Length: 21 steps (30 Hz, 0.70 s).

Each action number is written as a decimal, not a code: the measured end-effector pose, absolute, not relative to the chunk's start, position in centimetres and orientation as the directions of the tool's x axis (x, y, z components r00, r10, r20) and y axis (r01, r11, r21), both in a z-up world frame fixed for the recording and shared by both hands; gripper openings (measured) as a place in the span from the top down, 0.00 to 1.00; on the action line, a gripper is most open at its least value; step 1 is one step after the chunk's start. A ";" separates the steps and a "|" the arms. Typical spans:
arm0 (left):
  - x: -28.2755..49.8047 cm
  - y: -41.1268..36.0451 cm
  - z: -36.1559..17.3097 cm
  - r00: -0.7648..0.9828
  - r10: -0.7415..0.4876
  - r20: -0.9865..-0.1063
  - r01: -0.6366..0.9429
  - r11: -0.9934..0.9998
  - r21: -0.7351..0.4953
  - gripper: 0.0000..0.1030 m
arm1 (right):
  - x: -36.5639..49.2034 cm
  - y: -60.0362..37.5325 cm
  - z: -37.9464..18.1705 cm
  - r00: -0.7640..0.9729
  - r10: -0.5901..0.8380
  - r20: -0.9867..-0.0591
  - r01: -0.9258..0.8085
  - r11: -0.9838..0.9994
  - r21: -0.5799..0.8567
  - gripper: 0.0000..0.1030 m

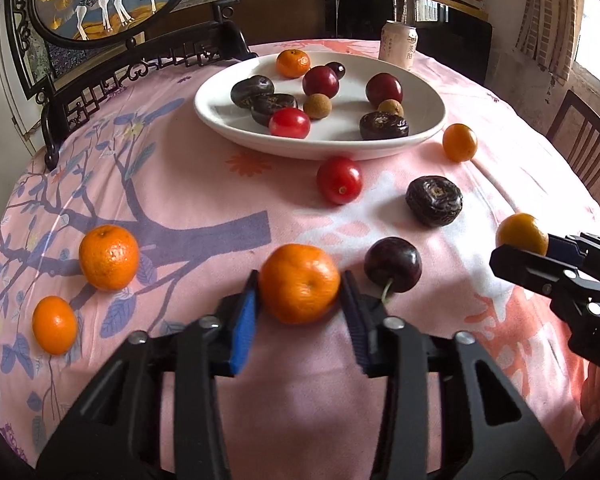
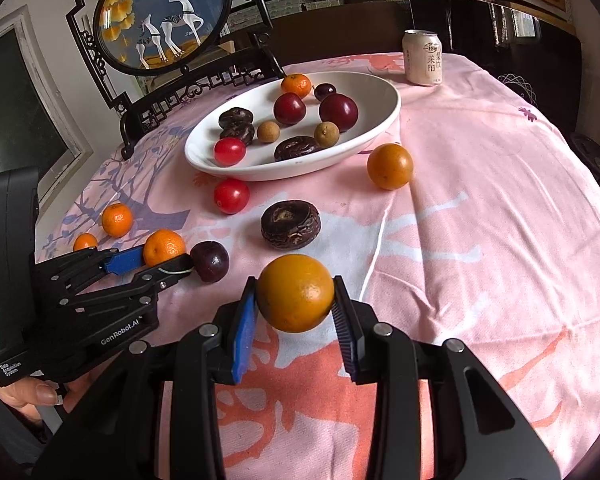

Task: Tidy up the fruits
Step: 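Grasp the orange with the right gripper while the left gripper grasps a tangerine, then lower the orange and tangerine onto the white plate and open both grippers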

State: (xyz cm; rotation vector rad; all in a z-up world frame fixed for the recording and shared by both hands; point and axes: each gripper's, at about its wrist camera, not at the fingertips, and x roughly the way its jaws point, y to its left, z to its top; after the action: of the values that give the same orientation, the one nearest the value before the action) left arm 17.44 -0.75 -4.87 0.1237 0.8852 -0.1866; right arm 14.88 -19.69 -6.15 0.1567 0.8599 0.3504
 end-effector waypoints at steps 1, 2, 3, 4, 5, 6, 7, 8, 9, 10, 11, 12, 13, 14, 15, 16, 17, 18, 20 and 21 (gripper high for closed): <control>17.4 -0.7 -4.8 0.616 -0.111 -0.780 0.206 0.978 0.024 0.64 | 14.9 -19.8 -6.2 0.600 0.362 -0.713 -0.235 0.932 0.276 0.65; 17.3 -0.5 -4.7 0.612 -0.113 -0.783 0.193 0.981 0.010 0.64 | 15.0 -19.8 -6.2 0.602 0.360 -0.713 -0.232 0.933 0.275 0.65; 17.1 -0.2 -4.6 0.607 -0.115 -0.786 0.180 0.984 -0.005 0.64 | 15.0 -19.8 -6.2 0.605 0.354 -0.713 -0.229 0.935 0.271 0.65; 17.0 0.0 -4.4 0.604 -0.119 -0.788 0.173 0.985 -0.017 0.64 | 15.0 -19.8 -6.2 0.610 0.349 -0.712 -0.226 0.937 0.265 0.65; 16.7 0.1 -4.1 0.606 -0.125 -0.785 0.170 0.985 -0.026 0.64 | 15.0 -19.8 -6.2 0.614 0.346 -0.709 -0.226 0.938 0.262 0.65; 16.5 0.2 -3.8 0.611 -0.127 -0.781 0.169 0.985 -0.028 0.64 | 15.0 -19.8 -6.2 0.617 0.345 -0.707 -0.225 0.939 0.261 0.65; 16.2 0.2 -3.5 0.617 -0.126 -0.777 0.170 0.985 -0.025 0.64 | 15.0 -19.8 -6.2 0.620 0.344 -0.705 -0.225 0.939 0.260 0.65; 15.8 0.2 -3.2 0.624 -0.124 -0.772 0.170 0.985 -0.021 0.64 | 14.9 -19.8 -6.2 0.622 0.344 -0.703 -0.226 0.939 0.260 0.65; 15.6 0.3 -2.9 0.630 -0.125 -0.767 0.170 0.985 -0.021 0.64 | 14.9 -19.8 -6.2 0.624 0.343 -0.702 -0.224 0.939 0.259 0.65; 15.3 0.4 -2.6 0.635 -0.129 -0.762 0.170 0.985 -0.025 0.64 | 15.0 -19.8 -6.2 0.627 0.340 -0.701 -0.222 0.941 0.257 0.65; 15.1 0.5 -2.3 0.640 -0.132 -0.757 0.168 0.985 -0.030 0.64 | 15.0 -19.8 -6.2 0.630 0.335 -0.700 -0.219 0.942 0.254 0.65; 14.9 0.7 -2.0 0.643 -0.134 -0.754 0.165 0.986 -0.035 0.64 | 15.0 -19.9 -6.2 0.633 0.333 -0.699 -0.217 0.943 0.253 0.65; 14.7 0.9 -1.7 0.644 -0.140 -0.752 0.164 0.986 -0.043 0.64 | 14.9 -19.9 -6.1 0.638 0.333 -0.694 -0.216 0.943 0.253 0.65; 14.6 1.1 -1.4 0.646 -0.146 -0.750 0.163 0.985 -0.052 0.64 | 14.9 -20.0 -6.0 0.647 0.331 -0.687 -0.215 0.944 0.252 0.65; 14.5 1.3 -1.1 0.650 -0.149 -0.745 0.162 0.985 -0.057 0.64 | 14.8 -20.0 -5.8 0.657 0.328 -0.679 -0.214 0.944 0.250 0.65; 14.4 1.4 -0.7 0.654 -0.152 -0.741 0.163 0.985 -0.059 0.64 | 14.7 -20.1 -5.5 0.667 0.328 -0.669 -0.214 0.944 0.250 0.65; 14.4 1.4 -0.3 0.657 -0.156 -0.737 0.167 0.984 -0.059 0.64 | 14.6 -20.1 -5.2 0.677 0.327 -0.660 -0.212 0.945 0.250 0.65; 14.4 1.4 0.1 0.661 -0.158 -0.734 0.171 0.984 -0.058 0.64 | 14.5 -20.1 -4.7 0.686 0.329 -0.649 -0.212 0.943 0.255 0.65; 14.8 1.4 1.0 0.669 -0.163 -0.725 0.178 0.982 -0.056 0.64 | 14.2 -20.0 -3.6 0.700 0.348 -0.623 -0.230 0.936 0.265 0.64; 15.1 1.3 1.5 0.673 -0.166 -0.721 0.183 0.982 -0.055 0.64 | 14.1 -19.8 -3.0 0.709 0.353 -0.610 -0.238 0.935 0.264 0.64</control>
State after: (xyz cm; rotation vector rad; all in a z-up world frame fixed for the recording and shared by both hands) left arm 15.05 1.32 1.48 0.0227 0.8087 -0.1963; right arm 14.14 -19.82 -2.99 0.1703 0.7106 0.3299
